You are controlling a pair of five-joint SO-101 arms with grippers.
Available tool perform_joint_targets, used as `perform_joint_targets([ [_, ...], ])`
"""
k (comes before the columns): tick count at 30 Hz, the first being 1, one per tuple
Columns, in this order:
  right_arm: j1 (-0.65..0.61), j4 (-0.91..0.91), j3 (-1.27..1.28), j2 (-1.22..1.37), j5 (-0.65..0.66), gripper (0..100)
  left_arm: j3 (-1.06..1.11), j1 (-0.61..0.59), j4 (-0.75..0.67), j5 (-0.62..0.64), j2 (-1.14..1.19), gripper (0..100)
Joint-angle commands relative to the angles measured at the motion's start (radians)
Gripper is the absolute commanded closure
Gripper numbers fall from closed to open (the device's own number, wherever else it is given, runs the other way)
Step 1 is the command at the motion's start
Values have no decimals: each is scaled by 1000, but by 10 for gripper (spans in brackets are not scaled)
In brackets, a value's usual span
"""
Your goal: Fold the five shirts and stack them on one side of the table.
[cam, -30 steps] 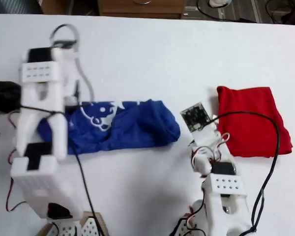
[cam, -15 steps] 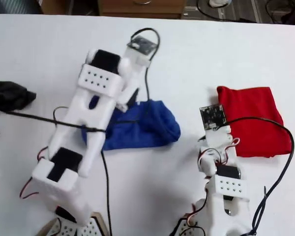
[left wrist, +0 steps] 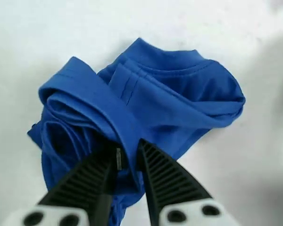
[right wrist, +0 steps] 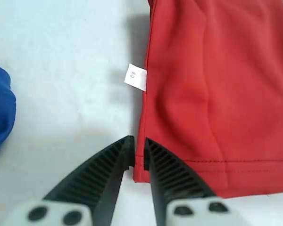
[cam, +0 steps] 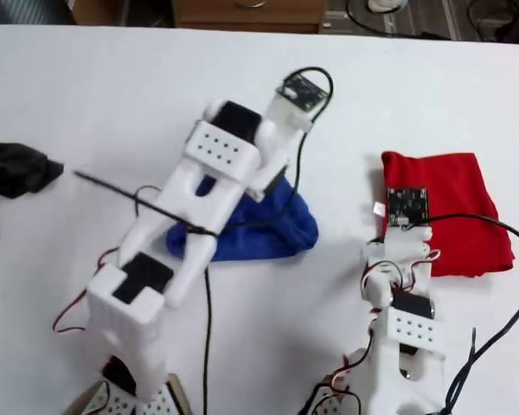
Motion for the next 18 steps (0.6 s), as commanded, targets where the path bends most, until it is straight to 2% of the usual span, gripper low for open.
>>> perform_joint_targets([
  [1, 10, -19, -8, -19, -8, 950, -45, 44, -52, -3, 3, 974],
  [7, 12, -19, -8, -19, -8, 950, -45, 106, -78, 29, 9, 974],
  [18, 15, -19, -8, -19, -8, 950, -44, 115, -118, 55, 41, 974],
])
